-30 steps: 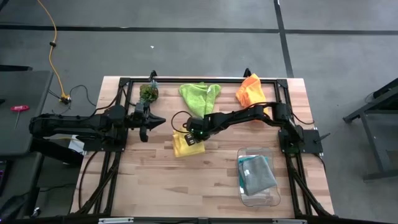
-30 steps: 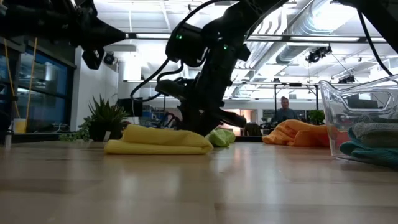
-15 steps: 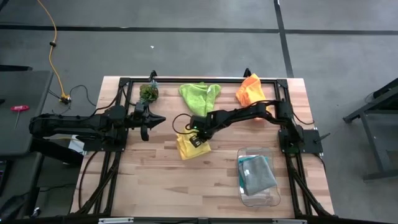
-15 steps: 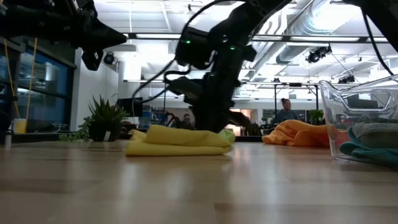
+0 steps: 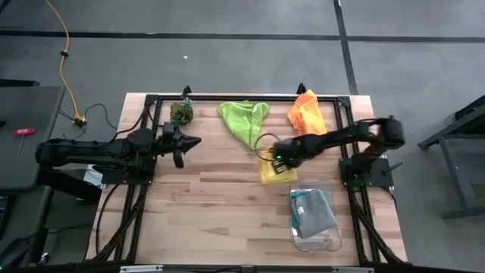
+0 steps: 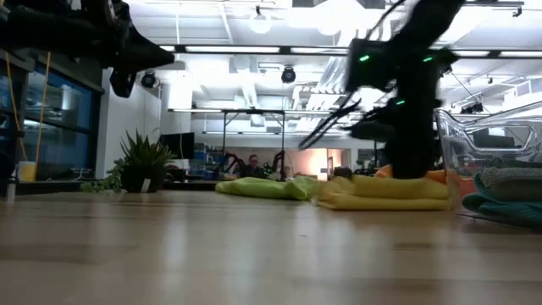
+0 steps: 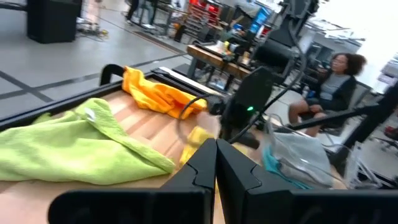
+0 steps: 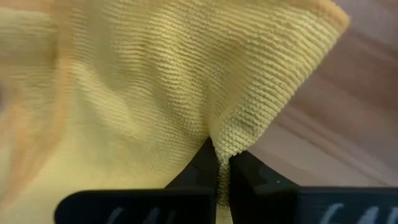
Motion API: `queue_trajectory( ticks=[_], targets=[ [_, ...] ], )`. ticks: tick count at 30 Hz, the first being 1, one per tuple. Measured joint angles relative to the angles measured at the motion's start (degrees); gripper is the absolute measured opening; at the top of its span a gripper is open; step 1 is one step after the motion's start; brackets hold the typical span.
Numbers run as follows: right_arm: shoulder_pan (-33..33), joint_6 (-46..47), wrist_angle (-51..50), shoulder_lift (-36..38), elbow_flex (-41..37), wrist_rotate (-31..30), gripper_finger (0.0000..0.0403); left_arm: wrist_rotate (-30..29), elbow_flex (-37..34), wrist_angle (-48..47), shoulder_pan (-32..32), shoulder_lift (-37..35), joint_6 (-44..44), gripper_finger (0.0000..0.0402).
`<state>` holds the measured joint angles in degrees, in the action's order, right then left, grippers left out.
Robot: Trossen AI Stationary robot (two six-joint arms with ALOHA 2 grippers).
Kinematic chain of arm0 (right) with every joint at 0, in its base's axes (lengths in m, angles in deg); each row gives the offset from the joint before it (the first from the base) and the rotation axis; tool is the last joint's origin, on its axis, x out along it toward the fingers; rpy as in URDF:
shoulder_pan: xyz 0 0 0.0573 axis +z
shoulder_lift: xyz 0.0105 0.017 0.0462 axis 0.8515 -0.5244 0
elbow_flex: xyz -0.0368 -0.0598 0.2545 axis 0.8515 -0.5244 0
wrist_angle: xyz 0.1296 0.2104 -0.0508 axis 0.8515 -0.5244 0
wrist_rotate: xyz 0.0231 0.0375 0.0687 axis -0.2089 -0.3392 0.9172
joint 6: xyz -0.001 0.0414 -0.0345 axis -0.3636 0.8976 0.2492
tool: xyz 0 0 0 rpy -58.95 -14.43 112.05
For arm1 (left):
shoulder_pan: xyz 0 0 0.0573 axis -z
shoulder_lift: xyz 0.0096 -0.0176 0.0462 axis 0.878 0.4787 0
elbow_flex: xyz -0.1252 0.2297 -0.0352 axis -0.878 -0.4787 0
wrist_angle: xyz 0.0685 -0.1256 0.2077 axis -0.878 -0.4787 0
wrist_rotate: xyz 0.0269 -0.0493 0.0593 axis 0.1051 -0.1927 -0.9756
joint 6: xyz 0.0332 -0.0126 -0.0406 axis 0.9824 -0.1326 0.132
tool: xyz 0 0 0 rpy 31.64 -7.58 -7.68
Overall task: Fold microfiber towels
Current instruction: Stack the folded yellow microfiber cloth on top of the gray microfiber cloth in the transparent bin
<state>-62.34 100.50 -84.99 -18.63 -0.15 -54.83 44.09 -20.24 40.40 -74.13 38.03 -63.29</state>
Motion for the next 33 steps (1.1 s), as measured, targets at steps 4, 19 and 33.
queue_trajectory(
  ticks=[4, 19, 33],
  targets=[
    [-0.5, 4.1, -0.5, 9.0, -6.5, -2.1, 0.0, -0.9, 0.0, 0.2, 0.0, 0.0, -0.9, 0.0],
    [-0.5, -3.4, -8.9, 30.9, -2.4, -2.3, 0.0, -3.6, 0.0, 3.0, 0.0, 0.0, -1.1, 0.0],
    [3.1, -6.7, -18.9, 41.4, 14.0, 9.5, 0.0, -3.7, 0.0, 3.0, 0.0, 0.0, -0.9, 0.0]
  ],
)
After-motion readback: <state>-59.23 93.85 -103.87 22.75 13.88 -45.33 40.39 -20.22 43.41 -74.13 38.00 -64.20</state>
